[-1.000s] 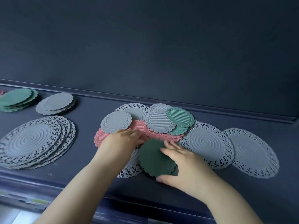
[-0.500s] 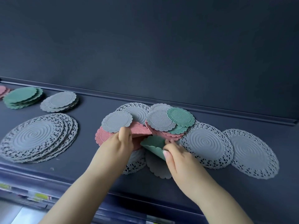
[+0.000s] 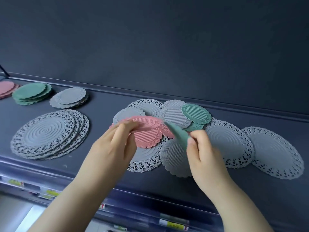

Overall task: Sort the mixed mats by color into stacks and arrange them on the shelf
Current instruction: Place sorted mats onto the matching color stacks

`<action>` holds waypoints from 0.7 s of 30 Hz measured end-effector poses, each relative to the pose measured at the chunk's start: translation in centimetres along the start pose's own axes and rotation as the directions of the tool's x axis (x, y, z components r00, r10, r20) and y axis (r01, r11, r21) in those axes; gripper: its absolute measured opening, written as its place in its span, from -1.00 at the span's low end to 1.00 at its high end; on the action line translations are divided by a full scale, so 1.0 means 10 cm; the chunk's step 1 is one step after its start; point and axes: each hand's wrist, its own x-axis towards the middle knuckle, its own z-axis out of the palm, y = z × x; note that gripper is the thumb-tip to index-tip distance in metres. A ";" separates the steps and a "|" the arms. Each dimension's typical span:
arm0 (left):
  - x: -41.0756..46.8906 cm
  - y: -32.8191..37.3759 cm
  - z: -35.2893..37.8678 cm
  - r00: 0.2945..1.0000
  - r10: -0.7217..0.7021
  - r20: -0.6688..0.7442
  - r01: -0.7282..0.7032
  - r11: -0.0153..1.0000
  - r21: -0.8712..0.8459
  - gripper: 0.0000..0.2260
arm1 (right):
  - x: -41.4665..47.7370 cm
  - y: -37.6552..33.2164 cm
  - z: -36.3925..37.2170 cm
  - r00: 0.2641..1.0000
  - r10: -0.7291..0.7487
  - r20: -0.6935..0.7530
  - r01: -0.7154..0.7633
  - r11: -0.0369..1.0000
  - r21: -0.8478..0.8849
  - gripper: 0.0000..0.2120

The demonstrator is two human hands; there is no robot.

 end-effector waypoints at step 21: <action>-0.47 -2.40 -1.55 0.994 0.101 -0.038 -0.099 0.993 0.057 -0.68 | 0.19 -1.90 2.06 0.937 0.148 -0.317 -0.094 0.979 0.181 -0.94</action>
